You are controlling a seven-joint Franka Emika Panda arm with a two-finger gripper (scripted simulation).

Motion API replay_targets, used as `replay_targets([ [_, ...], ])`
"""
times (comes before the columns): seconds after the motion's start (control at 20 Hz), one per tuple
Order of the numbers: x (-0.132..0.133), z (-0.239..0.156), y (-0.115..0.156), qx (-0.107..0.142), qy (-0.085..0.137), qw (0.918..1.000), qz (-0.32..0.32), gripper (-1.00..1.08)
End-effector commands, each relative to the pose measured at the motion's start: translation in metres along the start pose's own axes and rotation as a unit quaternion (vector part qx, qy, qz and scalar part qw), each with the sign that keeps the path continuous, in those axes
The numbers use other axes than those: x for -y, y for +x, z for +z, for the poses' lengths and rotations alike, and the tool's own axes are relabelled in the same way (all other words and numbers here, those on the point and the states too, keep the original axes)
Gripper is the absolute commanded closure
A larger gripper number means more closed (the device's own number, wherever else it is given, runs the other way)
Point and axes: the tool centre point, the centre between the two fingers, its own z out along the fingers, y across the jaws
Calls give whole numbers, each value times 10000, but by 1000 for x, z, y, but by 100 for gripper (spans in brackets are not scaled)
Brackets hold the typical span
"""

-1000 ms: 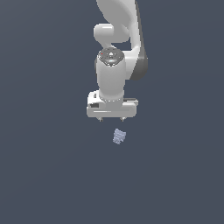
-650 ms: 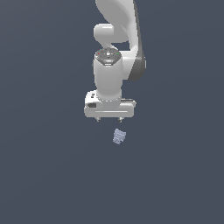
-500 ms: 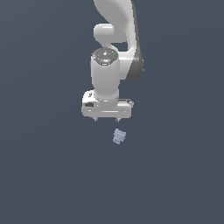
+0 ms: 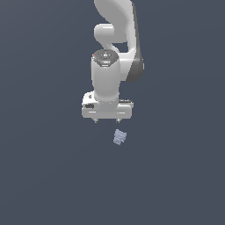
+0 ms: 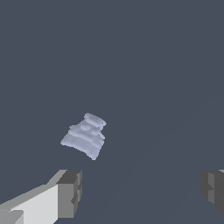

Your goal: Pick up the object and move it to a goal position.

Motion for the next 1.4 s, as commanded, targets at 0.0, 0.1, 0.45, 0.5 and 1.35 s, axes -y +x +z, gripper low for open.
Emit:
replay_targets([
  [0.0, 1, 2, 0, 8, -3, 9999, -144, -92],
  [0.1, 3, 5, 1, 17, -6, 9995, -302, -92],
  [0.45, 11, 17, 3, 55, -10, 9940, -1091, -92],
  [0.5, 12, 19, 4, 62, -10, 9923, -1234, -92],
  [1.35, 41, 59, 9, 145, 74, 9265, -3760, -92],
])
